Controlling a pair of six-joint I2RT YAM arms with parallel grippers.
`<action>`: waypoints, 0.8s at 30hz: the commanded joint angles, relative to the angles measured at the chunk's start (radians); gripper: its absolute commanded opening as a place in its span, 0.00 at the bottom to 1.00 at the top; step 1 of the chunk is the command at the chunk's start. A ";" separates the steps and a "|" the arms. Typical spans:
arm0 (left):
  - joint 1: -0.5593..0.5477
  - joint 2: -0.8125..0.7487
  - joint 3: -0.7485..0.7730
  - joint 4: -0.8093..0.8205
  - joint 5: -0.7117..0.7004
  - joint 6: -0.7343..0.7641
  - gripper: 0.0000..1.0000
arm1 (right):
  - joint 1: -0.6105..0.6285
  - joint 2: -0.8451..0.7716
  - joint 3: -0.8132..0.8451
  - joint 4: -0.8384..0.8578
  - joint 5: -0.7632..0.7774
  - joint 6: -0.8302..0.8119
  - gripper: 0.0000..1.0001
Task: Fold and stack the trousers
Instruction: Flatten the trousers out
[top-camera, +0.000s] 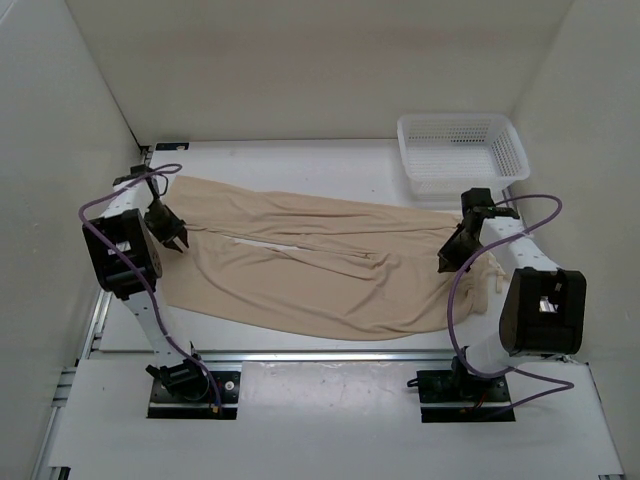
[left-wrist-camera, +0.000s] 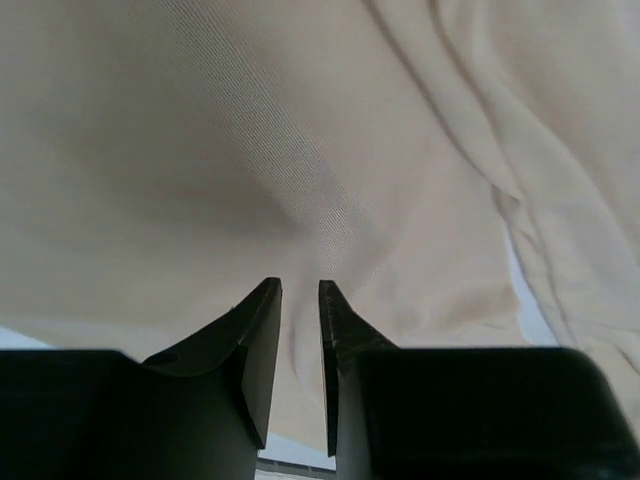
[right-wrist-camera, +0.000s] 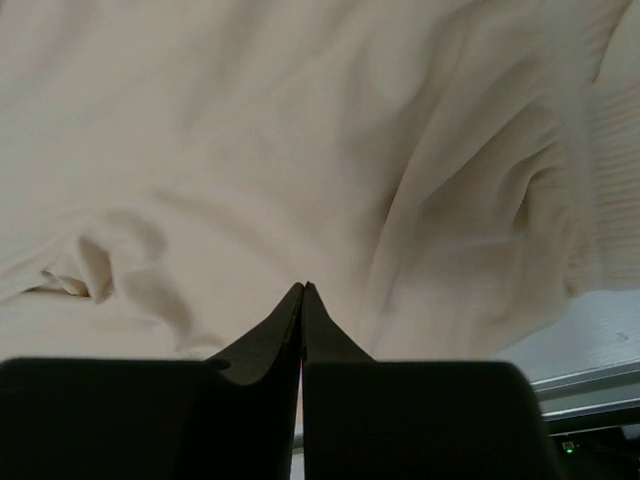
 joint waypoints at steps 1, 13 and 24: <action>0.004 0.031 -0.020 0.037 -0.019 0.006 0.33 | 0.019 -0.035 -0.050 0.029 -0.066 0.015 0.00; 0.131 0.100 0.003 0.028 -0.082 -0.013 0.32 | -0.033 -0.104 -0.081 -0.030 -0.037 0.006 0.26; 0.093 -0.009 0.011 0.028 -0.004 -0.013 0.44 | -0.174 -0.026 -0.107 0.013 -0.043 0.057 0.31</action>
